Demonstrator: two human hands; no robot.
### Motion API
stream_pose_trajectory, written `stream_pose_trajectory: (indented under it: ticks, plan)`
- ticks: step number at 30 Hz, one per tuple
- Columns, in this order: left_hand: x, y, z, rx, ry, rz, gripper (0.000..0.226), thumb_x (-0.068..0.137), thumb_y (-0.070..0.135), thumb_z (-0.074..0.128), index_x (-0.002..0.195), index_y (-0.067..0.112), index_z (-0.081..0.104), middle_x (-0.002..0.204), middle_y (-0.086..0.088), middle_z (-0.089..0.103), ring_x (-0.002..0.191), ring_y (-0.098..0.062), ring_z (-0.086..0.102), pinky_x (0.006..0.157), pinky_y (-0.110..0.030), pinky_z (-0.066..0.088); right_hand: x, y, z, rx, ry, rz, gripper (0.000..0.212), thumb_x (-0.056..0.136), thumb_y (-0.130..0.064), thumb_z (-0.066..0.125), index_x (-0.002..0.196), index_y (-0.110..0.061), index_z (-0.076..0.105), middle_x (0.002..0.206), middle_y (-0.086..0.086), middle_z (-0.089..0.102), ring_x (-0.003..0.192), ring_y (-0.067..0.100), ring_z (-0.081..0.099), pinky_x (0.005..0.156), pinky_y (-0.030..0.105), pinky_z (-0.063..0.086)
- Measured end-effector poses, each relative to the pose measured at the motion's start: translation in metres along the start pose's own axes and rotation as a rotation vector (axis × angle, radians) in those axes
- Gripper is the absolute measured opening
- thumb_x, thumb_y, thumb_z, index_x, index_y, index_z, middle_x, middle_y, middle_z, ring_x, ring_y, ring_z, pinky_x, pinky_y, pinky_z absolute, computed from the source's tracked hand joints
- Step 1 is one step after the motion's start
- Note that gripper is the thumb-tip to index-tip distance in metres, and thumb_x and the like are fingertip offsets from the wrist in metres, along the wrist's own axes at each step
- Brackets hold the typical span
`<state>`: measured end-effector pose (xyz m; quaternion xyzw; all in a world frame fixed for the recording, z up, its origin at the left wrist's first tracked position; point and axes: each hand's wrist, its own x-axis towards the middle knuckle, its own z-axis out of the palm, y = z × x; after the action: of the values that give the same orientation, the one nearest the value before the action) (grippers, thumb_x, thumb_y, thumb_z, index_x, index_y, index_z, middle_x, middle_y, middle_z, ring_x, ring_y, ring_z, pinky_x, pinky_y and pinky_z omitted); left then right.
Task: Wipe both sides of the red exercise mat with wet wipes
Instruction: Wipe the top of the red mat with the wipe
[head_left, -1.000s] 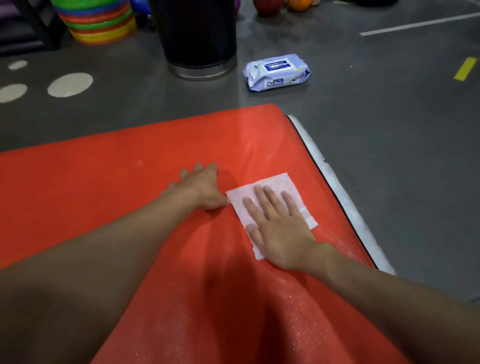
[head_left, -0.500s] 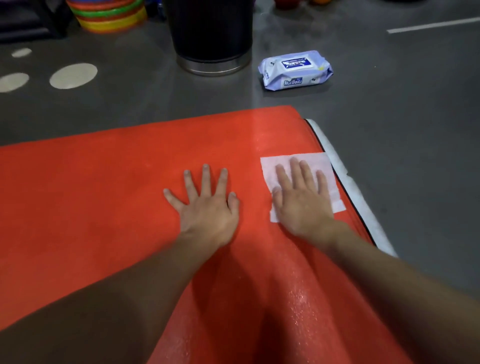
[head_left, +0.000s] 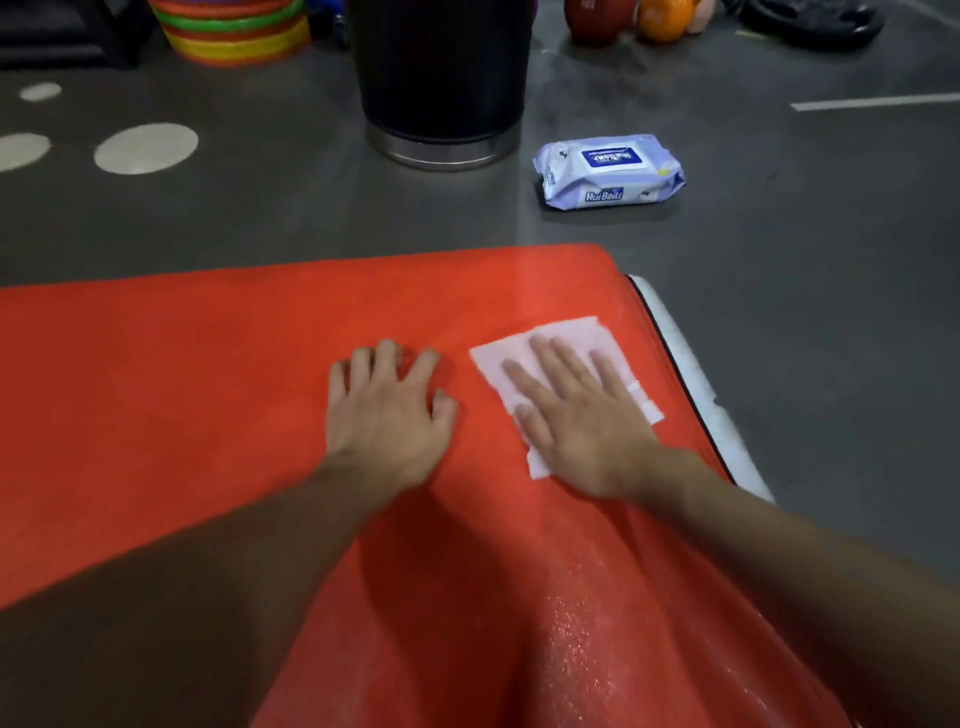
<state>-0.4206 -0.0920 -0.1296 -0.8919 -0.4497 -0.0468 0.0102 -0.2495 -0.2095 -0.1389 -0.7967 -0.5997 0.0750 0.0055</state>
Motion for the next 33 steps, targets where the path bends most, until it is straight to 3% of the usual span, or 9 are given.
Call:
stream_pose_trajectory:
  ticks: [3,6,9,12,14,18,23,28,33]
  plan:
    - [0.005,-0.002,0.012,-0.074,-0.019,-0.065,0.071,0.084,0.050,0.026,0.152,0.029,0.028,0.158,-0.008,0.027,0.144,-0.032,0.024,0.119,-0.058,0.009,0.029,0.011,-0.003,0.022,0.030,0.315,0.061,0.100,-0.046,0.009,0.158,-0.028,0.006,0.166,0.010,-0.005,0.152,0.025,-0.009,0.121,0.051,-0.006]
    - [0.005,-0.004,0.015,-0.082,-0.072,-0.058,0.076,0.083,0.050,0.017,0.156,0.030,0.013,0.165,0.001,0.006,0.152,-0.027,0.000,0.119,-0.059,-0.001,0.029,-0.031,0.005,0.014,0.056,0.162,0.075,0.090,-0.050,-0.004,0.158,-0.023,0.007,0.165,0.014,-0.004,0.152,0.029,-0.009,0.120,0.052,-0.007]
    - [0.007,-0.006,0.013,-0.081,-0.089,-0.055,0.076,0.083,0.051,0.013,0.156,0.029,0.017,0.165,0.002,0.006,0.152,-0.027,-0.001,0.118,-0.059,-0.002,0.033,-0.011,-0.001,0.002,0.024,-0.052,0.075,0.088,-0.054,-0.005,0.158,-0.030,0.011,0.166,0.009,0.001,0.153,0.025,-0.003,0.120,0.049,-0.004]
    - [0.006,-0.006,0.012,-0.093,-0.092,-0.040,0.076,0.084,0.052,0.015,0.156,0.029,0.019,0.165,0.002,0.007,0.152,-0.026,-0.001,0.118,-0.059,-0.002,0.062,0.010,-0.007,0.015,0.029,0.216,0.062,0.099,-0.048,0.008,0.158,-0.030,0.008,0.166,0.008,-0.002,0.153,0.024,-0.006,0.120,0.050,-0.005]
    - [0.007,-0.007,0.011,-0.098,-0.092,-0.037,0.076,0.083,0.052,0.015,0.156,0.029,0.020,0.165,0.002,0.008,0.152,-0.026,0.000,0.119,-0.059,-0.002,0.068,-0.011,-0.002,0.015,0.029,0.270,0.062,0.100,-0.046,0.011,0.158,-0.025,0.004,0.165,0.011,-0.007,0.152,0.026,-0.011,0.120,0.051,-0.007]
    - [0.006,-0.008,0.010,-0.101,-0.103,-0.033,0.076,0.084,0.052,0.013,0.156,0.030,0.018,0.165,0.003,0.005,0.152,-0.025,-0.002,0.119,-0.058,-0.002,0.063,-0.015,-0.006,0.010,-0.005,-0.032,0.076,0.087,-0.056,-0.006,0.158,-0.031,0.006,0.166,0.006,-0.006,0.152,0.022,-0.009,0.121,0.046,-0.008]
    - [0.007,-0.008,0.010,-0.113,-0.102,-0.037,0.074,0.085,0.052,0.014,0.156,0.031,0.016,0.165,0.004,0.003,0.152,-0.025,-0.004,0.119,-0.057,-0.004,0.124,0.006,-0.016,0.080,0.005,0.369,0.060,0.103,-0.044,0.017,0.158,-0.024,0.005,0.166,0.008,-0.007,0.152,0.024,-0.011,0.120,0.051,-0.008]
    - [0.007,-0.009,0.009,-0.117,-0.119,-0.035,0.075,0.084,0.054,0.010,0.156,0.032,0.011,0.165,0.005,-0.002,0.152,-0.024,-0.009,0.119,-0.056,-0.006,0.125,-0.015,-0.015,0.015,-0.029,0.037,0.060,0.103,-0.048,0.019,0.158,-0.029,0.003,0.166,0.005,-0.009,0.152,0.021,-0.011,0.121,0.049,-0.007]
    - [0.007,-0.008,0.009,-0.125,-0.118,-0.038,0.073,0.086,0.052,0.009,0.156,0.033,0.008,0.165,0.005,-0.004,0.151,-0.024,-0.012,0.119,-0.056,-0.008,0.164,0.009,-0.027,0.094,-0.041,0.340,0.059,0.102,-0.045,0.018,0.158,-0.029,0.006,0.166,0.006,-0.007,0.152,0.023,-0.011,0.120,0.052,-0.008]
